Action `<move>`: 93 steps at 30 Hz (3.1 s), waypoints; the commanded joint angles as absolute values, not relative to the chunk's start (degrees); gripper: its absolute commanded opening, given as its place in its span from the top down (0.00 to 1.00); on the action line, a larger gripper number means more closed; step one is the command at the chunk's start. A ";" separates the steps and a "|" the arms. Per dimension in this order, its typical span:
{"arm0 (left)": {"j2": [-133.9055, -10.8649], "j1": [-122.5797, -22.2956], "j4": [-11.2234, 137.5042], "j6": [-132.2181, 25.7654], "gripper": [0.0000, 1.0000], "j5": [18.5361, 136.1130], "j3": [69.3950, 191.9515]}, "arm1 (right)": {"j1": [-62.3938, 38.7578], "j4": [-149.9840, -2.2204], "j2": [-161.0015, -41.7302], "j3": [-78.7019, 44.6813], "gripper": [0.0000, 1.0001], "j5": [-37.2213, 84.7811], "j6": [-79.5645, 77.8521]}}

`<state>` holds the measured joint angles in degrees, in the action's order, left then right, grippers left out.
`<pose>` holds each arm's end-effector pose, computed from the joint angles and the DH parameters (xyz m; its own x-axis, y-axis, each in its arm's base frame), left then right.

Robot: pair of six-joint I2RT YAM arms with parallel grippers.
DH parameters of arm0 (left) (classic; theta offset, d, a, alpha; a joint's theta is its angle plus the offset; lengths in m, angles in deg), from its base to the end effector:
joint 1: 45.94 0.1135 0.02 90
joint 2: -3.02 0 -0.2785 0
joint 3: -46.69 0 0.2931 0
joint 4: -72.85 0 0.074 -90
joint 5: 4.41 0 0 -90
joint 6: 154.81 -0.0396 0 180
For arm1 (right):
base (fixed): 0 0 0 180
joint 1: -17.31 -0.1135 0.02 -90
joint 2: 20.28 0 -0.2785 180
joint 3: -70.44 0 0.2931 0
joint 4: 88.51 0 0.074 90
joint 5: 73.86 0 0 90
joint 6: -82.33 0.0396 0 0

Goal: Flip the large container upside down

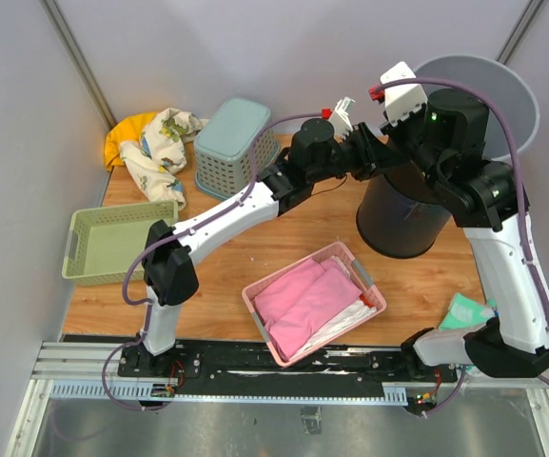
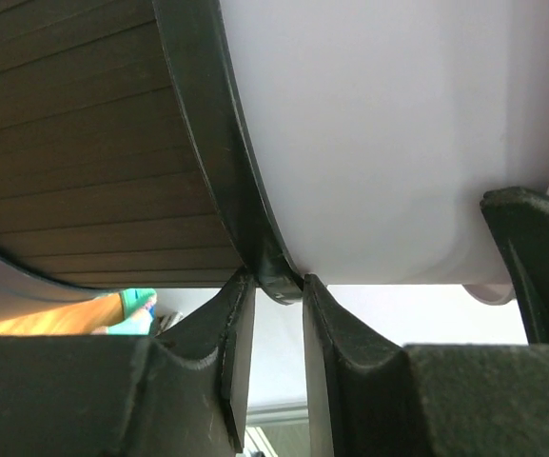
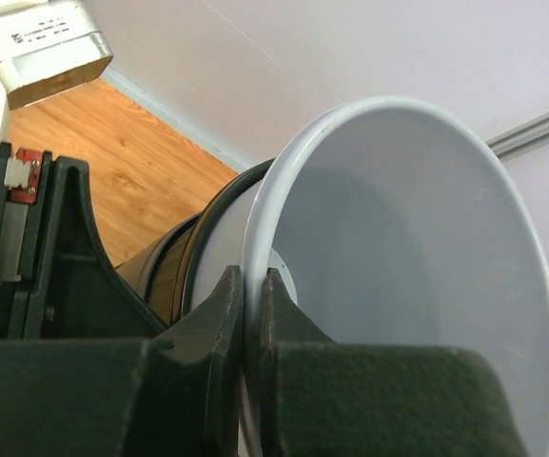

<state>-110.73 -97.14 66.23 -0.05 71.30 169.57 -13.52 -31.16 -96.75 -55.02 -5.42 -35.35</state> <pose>0.3269 -0.4221 0.4198 -0.8112 -0.3900 -0.4358 0.4127 0.1461 -0.8991 0.2280 0.1191 0.5893 -0.0342 -0.5235 -0.8513 -0.2036 0.8376 -0.5069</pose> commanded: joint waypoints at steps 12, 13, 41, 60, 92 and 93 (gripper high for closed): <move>-112.11 -87.08 65.72 2.22 1.00 66.49 171.16 | -15.05 -27.97 -88.67 -54.66 1.00 1.38 -45.41; -112.98 -86.48 64.70 1.83 1.00 65.95 172.89 | -15.11 -28.04 -88.37 -54.57 0.99 2.19 -45.80; -121.65 -85.40 57.18 -3.63 1.00 63.05 182.39 | -15.10 -55.27 -85.62 -62.38 0.99 6.89 -50.62; -128.39 -92.00 68.78 0.31 1.00 60.06 176.84 | -15.08 -64.12 -88.81 -62.51 0.99 12.47 -43.93; -61.04 -73.88 51.15 -19.20 0.22 84.93 113.44 | -8.47 -46.48 -104.44 -64.60 0.99 31.06 -18.48; -58.78 -73.40 49.40 -19.75 0.17 87.03 114.19 | -7.18 -46.37 -104.74 -64.14 1.00 34.03 -15.71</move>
<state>-68.53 -74.01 54.56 -14.94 77.60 110.23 -11.49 -46.50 -103.96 -63.57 21.13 -27.94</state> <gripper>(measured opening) 0.752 0.056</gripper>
